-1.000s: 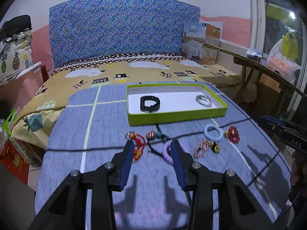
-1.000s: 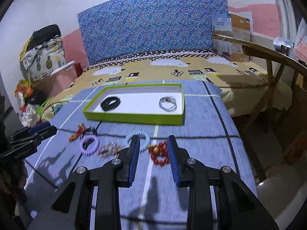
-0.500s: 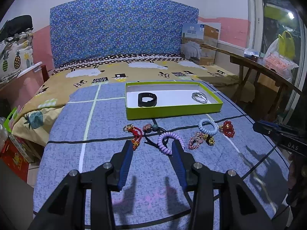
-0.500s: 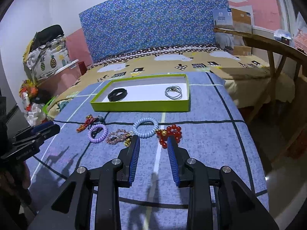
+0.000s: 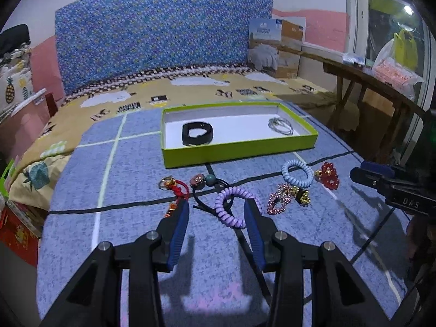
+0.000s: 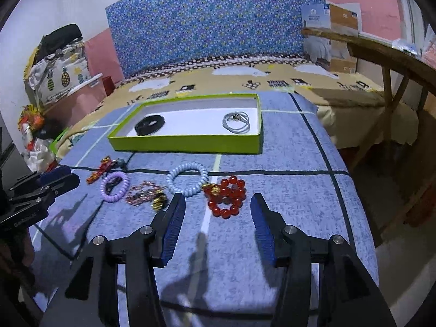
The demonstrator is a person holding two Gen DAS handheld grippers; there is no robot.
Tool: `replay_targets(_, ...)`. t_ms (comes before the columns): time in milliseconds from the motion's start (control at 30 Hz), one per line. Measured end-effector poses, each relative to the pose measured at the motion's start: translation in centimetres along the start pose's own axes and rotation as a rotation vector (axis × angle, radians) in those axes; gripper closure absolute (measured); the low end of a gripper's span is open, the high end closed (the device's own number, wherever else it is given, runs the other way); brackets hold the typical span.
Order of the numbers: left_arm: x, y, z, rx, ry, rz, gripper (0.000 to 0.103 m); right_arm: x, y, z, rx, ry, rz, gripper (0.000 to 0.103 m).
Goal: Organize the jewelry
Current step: 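Grasp the lavender coil hair tie with the left tool while the right grasps red beads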
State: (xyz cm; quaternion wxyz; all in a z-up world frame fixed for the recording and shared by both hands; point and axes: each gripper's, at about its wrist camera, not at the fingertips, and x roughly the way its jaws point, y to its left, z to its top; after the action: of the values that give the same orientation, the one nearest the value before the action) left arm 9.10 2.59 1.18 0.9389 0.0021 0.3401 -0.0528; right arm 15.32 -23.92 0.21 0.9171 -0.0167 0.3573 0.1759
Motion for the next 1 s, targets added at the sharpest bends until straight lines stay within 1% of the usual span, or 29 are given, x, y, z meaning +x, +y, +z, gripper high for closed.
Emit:
replay_targets(133,2.0,-0.2,0.4,0.004,0.054,-0.011,0.059,1.7,-0.8,0.3,0.002,0.046,-0.011,0.052)
replay_targets(233,3.5,-0.4,0.6,0.014,0.097,-0.015,0.059,2.9,-1.1,0.4,0.002,0.085,-0.002,0.052)
replay_targets(400,5.1,-0.4,0.9,0.014,0.135,-0.014,0.06,4.4,-1.0,0.7,-0.017,0.131,-0.002,0.052)
replay_targets(533,5.8,-0.4,1.1,0.027,0.151,-0.011,0.06,5.2,-1.1,1.1,-0.013,0.146,0.006,0.052)
replay_targets(567,5.9,-0.4,1.1,0.028,0.153,-0.012,0.063,5.4,-1.1,1.1,-0.012,0.148,0.007,0.052)
replay_targets(600,6.0,-0.3,1.2,0.03,0.156,-0.013,0.069,5.5,-1.1,1.2,-0.012,0.151,0.009,0.052)
replay_targets(633,6.1,-0.3,1.2,0.033,0.159,-0.012,0.072,5.6,-1.1,1.2,-0.012,0.153,0.01,0.052)
replay_targets(700,6.2,-0.2,1.2,0.033,0.163,-0.013,0.082,5.9,-1.1,1.2,-0.013,0.162,0.012,0.052)
replay_targets(733,6.3,-0.3,1.2,0.034,0.166,-0.013,0.084,6.0,-1.1,1.2,-0.014,0.165,0.011,0.052)
replay_targets(800,6.4,-0.3,1.2,0.04,0.166,-0.012,0.091,6.1,-1.0,1.2,-0.023,0.168,0.0,0.052)
replay_targets(933,6.2,-0.4,1.3,0.047,0.156,-0.007,0.092,6.3,-0.6,1.2,-0.042,0.172,-0.018,0.053)
replay_targets(967,6.1,-0.4,1.4,0.046,0.15,-0.006,0.092,6.3,-0.5,1.2,-0.045,0.172,-0.022,0.056)
replay_targets(1000,6.0,-0.3,1.4,0.043,0.145,-0.006,0.092,6.2,-0.5,1.2,-0.047,0.171,-0.026,0.062)
